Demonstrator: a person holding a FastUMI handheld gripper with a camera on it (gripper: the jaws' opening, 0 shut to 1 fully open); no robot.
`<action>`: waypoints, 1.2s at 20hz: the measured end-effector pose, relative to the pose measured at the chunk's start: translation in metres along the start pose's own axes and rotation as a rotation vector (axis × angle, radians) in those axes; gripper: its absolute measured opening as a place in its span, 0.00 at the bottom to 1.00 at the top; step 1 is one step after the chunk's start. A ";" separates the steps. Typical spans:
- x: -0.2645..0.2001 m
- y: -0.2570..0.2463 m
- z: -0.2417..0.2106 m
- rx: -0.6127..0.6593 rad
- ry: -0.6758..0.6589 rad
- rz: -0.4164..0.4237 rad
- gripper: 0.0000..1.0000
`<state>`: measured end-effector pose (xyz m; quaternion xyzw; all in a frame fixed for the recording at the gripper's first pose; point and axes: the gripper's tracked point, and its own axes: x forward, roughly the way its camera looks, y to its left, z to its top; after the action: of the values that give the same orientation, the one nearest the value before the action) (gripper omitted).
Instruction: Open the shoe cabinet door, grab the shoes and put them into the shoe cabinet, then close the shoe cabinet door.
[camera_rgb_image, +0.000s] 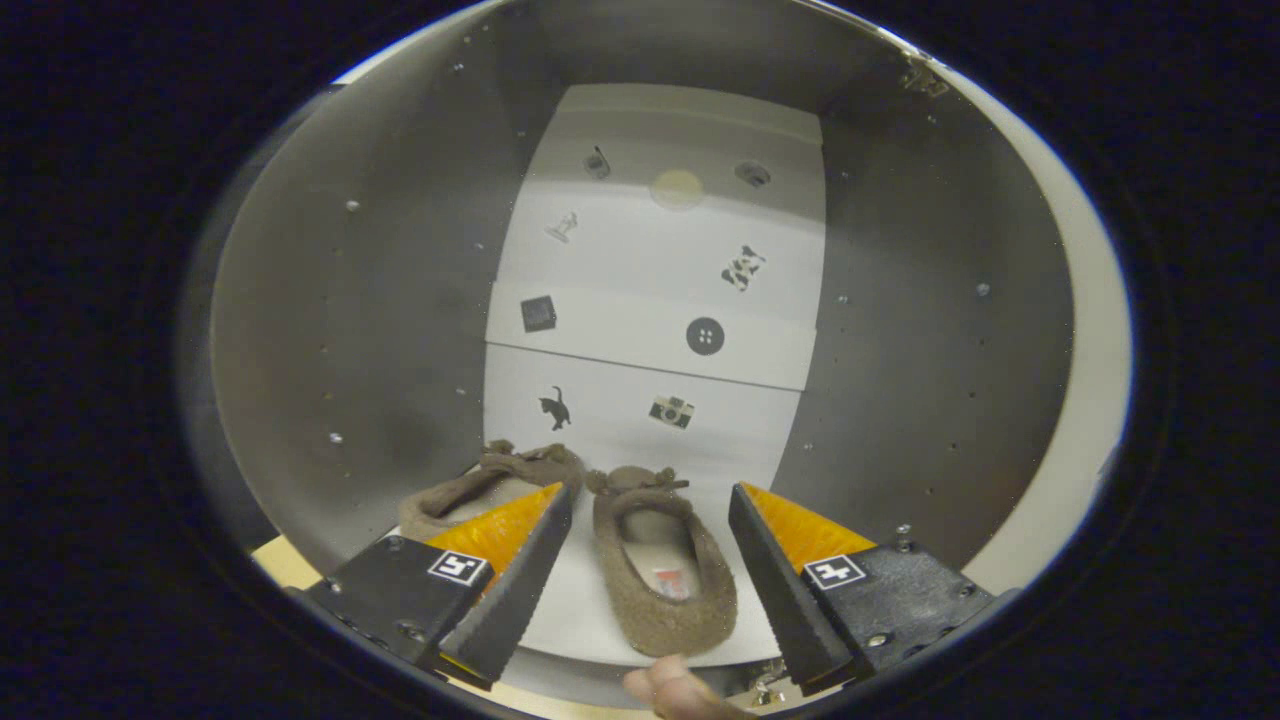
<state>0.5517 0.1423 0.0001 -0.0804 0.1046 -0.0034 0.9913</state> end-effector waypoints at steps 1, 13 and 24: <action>-0.016 -0.001 0.004 -0.014 -0.009 -0.005 1.00; -0.255 -0.006 0.051 0.015 -0.117 0.061 1.00; -0.431 -0.115 0.025 0.031 -0.155 0.071 1.00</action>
<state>0.1369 0.0432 0.1321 -0.0611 0.0301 0.0362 0.9970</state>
